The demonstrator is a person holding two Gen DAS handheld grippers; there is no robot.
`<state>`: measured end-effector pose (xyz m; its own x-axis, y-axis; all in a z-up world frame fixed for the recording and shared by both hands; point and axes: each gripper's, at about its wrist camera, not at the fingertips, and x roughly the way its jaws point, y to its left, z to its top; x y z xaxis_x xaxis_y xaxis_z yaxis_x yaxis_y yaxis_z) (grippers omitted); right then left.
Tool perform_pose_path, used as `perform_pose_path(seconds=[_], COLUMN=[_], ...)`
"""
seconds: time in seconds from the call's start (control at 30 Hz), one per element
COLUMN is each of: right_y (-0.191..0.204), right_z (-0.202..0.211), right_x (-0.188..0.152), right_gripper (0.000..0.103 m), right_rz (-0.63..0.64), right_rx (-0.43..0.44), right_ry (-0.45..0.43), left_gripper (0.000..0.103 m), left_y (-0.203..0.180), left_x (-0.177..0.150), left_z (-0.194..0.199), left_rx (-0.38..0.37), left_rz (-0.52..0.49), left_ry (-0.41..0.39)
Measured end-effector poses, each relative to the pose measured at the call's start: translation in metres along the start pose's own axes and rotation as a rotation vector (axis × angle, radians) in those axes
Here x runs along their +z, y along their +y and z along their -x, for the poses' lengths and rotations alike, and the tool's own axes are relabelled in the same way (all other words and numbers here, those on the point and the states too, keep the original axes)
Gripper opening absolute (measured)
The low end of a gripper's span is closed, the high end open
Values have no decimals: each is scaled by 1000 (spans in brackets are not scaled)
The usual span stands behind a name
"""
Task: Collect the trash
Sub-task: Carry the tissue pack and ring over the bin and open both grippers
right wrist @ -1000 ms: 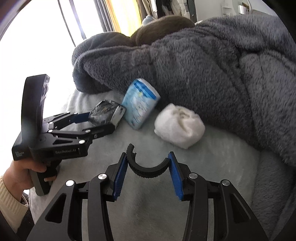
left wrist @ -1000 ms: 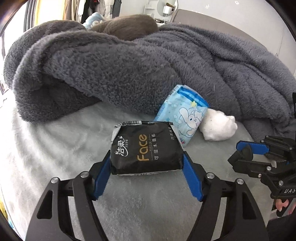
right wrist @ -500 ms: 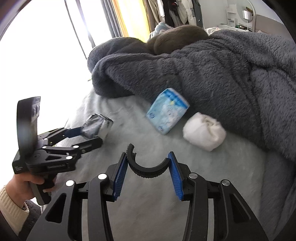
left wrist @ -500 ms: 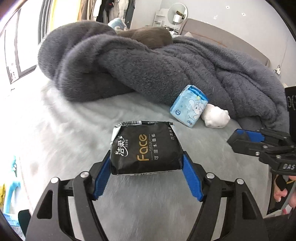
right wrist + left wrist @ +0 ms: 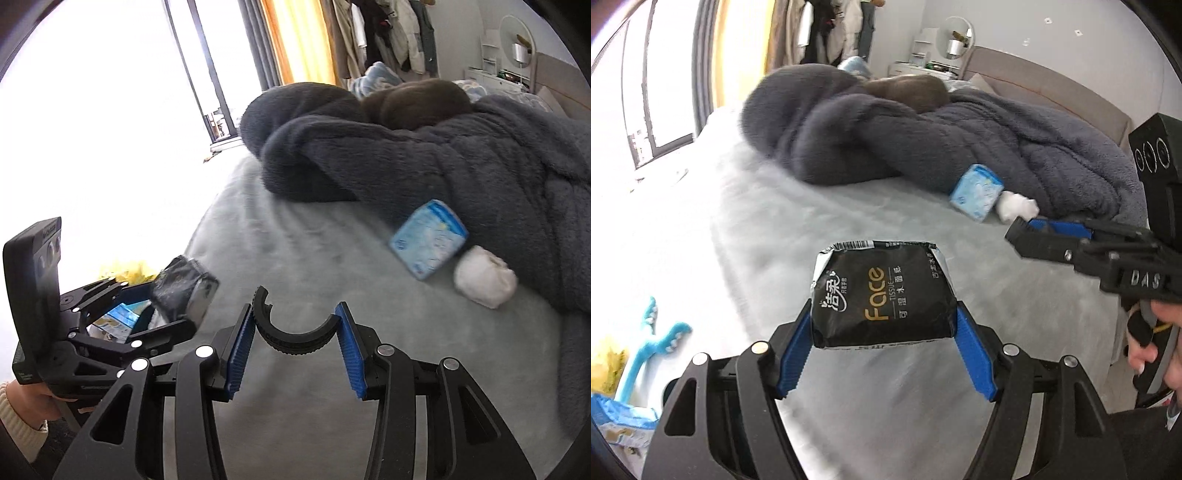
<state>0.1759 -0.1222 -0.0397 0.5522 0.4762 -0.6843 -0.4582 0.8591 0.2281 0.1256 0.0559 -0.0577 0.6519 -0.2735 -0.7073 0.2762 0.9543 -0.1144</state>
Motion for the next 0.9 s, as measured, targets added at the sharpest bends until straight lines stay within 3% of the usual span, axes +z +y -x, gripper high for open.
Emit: perform_pose_path(seconds=[0.17,0.33,0.43,0.6,0.9], right_y=[35,76,100,123,164], right_z=[-9,-28,-33,-52,-70], right_x=[16,25,29,25,35], right_gripper=[45,45,45,45,45], right_rz=[20,66,114,147,163], right_rx=[40,77,92,117,178], right_ry=[-30,4,6,37,36], left_gripper=[74,74,74,74,74], left_y=[39,76,94,110,149], left_x=[-15,-26,-28,-36,-79], left_z=[39,60,61,56,37], left_rx=[75,130,137,167,183], left_rz=[13,55,93,76,123], left_ry=[-1,-10,0,33,169])
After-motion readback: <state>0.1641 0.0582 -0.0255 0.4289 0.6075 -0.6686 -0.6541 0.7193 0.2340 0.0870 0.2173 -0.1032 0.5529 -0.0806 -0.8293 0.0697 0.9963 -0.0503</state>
